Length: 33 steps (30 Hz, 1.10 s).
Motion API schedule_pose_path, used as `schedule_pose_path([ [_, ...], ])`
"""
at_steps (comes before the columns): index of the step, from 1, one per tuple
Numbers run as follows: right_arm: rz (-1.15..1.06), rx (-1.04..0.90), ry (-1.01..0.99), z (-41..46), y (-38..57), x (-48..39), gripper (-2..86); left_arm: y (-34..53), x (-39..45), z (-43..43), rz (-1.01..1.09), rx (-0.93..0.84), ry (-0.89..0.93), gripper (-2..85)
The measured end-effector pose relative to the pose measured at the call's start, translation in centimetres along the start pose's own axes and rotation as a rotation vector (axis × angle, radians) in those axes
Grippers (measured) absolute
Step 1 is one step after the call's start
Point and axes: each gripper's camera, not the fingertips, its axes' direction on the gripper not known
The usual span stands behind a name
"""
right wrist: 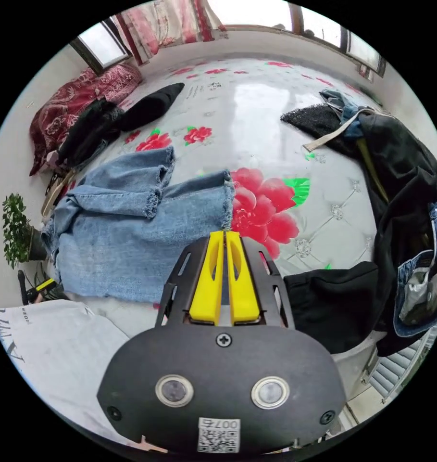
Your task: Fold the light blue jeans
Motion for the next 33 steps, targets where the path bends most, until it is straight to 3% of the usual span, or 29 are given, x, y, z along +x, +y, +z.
schedule_pose_path([
  [5, -0.087, 0.269, -0.011, -13.8, 2.7, 1.3, -0.1, 2.2, -6.4, -6.7, -0.04, 0.012, -0.237, 1.1],
  [8, -0.12, 0.273, 0.073, -17.1, 4.7, 1.4, -0.1, 4.7, -10.3, -8.6, -0.141, 0.052, -0.12, 1.0],
  [13, 0.045, -0.167, 0.205, -7.0, 6.4, 4.7, 1.0, 5.1, -11.0, -2.8, -0.19, -0.115, -0.075, 1.0],
  [16, 0.113, -0.044, 0.202, -8.0, 7.4, 4.6, 2.2, 5.5, -10.4, -2.8, -0.148, -0.136, -0.104, 0.1],
  [21, 0.047, 0.142, 0.072, -9.6, 4.1, 2.3, 4.3, 5.7, -14.8, -8.5, -0.261, 0.039, -0.064, 1.4],
  [25, -0.021, 0.091, -0.051, -4.7, -1.2, -0.3, 6.6, 2.1, -16.9, -11.1, -0.307, 0.195, 0.071, 5.9],
  [28, -0.023, 0.007, -0.107, -0.4, -4.5, -1.9, 7.7, -2.3, -15.7, -10.4, -0.257, 0.176, 0.111, 6.0],
  [33, -0.01, -0.167, -0.024, 5.1, -6.8, -3.7, 5.1, -9.2, -14.5, -9.3, -0.199, 0.139, 0.073, 5.4],
])
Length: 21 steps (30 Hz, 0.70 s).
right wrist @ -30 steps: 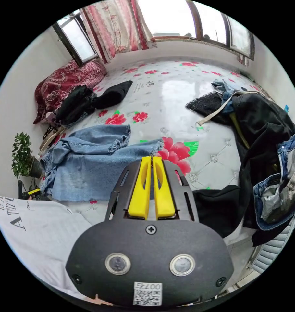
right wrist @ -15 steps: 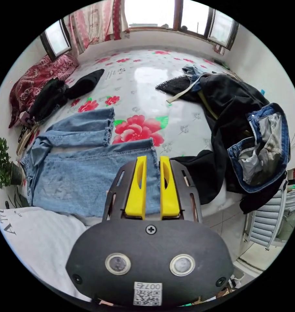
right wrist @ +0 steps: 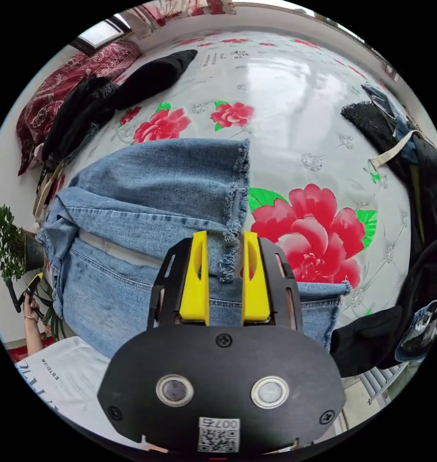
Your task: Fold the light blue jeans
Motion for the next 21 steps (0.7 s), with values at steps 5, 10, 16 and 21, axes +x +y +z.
schedule_pose_path([
  [5, -0.123, 0.094, -0.002, -5.1, -0.1, -0.8, 0.7, -8.1, 0.0, 2.0, 0.039, -0.015, -0.059, 7.2],
  [10, -0.098, 0.521, -0.211, -19.9, 2.4, 1.4, -0.1, -16.0, -0.9, 3.8, 0.06, -0.019, -0.212, 9.2],
  [16, -0.094, 0.813, -0.12, -32.6, 5.3, 0.2, -0.1, -23.5, -0.2, 8.9, 0.117, -0.136, -0.151, 5.8],
  [21, -0.002, 0.731, 0.148, -32.0, -1.4, -0.4, 0.3, -28.6, 1.1, 7.9, 0.162, -0.08, -0.103, 4.2],
])
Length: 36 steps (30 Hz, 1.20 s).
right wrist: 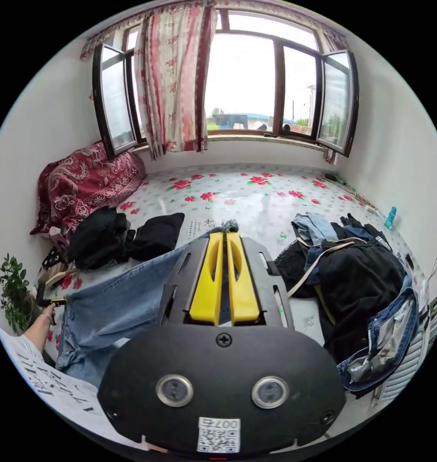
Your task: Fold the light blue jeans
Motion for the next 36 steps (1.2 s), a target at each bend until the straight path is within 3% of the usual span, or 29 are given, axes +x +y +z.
schedule_pose_path([
  [2, 0.107, -0.111, 0.087, 8.3, -1.9, 1.4, 0.9, -2.3, -2.8, -0.4, -0.185, 0.038, 0.184, 5.0],
  [5, 0.277, -0.243, 0.069, 17.7, -1.8, 3.6, 1.6, -3.1, -5.7, -0.3, -0.42, 0.072, 0.271, 6.4],
  [8, 0.259, -0.315, -0.029, 21.7, 0.3, 2.6, 2.0, -1.4, -6.9, -1.8, -0.479, 0.146, 0.201, 2.9],
  [10, 0.2, -0.344, -0.097, 22.8, 2.6, 1.6, 2.2, 0.8, -7.7, -3.1, -0.545, 0.17, 0.063, 0.6],
  [13, 0.137, -0.449, -0.112, 24.7, 7.4, 1.5, 2.3, 4.9, -7.7, -5.1, -0.477, 0.187, -0.04, 0.6],
  [18, 0.079, -0.568, -0.06, 27.5, 13.1, 2.7, 2.2, 10.8, -4.4, -6.3, -0.308, 0.239, 0.13, 5.0],
  [22, -0.063, -0.632, -0.126, 30.2, 15.6, -0.4, 1.8, 10.0, 0.8, -4.0, -0.127, 0.142, 0.202, 4.2],
  [26, -0.32, -0.659, -0.005, 30.4, 17.4, -2.8, 0.5, 6.9, 3.5, -0.8, -0.011, -0.01, 0.017, -0.2],
  [30, -0.195, -0.679, 0.031, 31.0, 16.6, -0.5, 0.0, 5.0, 1.0, -0.6, -0.159, -0.051, 0.129, -0.7],
  [31, -0.131, -0.664, 0.266, 31.3, 16.8, 0.1, -0.1, 4.8, 0.3, -0.5, -0.201, -0.047, 0.171, -0.7],
  [32, -0.108, -0.653, 0.307, 31.0, 17.2, 0.3, -0.1, 4.8, 0.0, -0.5, -0.225, -0.049, 0.188, -0.6],
  [36, -0.062, -0.451, 0.101, 25.1, 17.2, -0.4, -0.3, 7.2, -0.1, -3.4, -0.218, 0.057, 0.149, 0.4],
])
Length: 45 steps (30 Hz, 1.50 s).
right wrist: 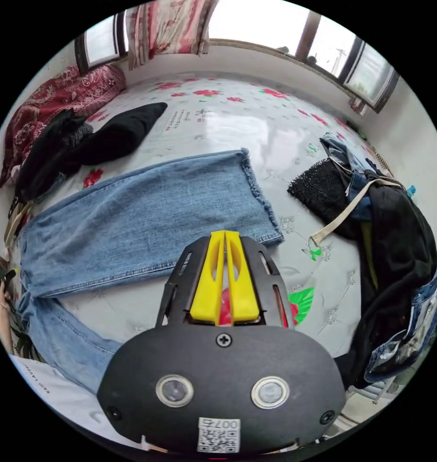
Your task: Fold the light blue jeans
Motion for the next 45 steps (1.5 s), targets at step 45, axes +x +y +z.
schedule_pose_path([
  [45, 0.321, -0.142, -0.453, -12.3, 33.4, 6.4, 5.5, 24.3, -25.0, -8.3, -0.067, 0.168, 0.114, 7.2],
])
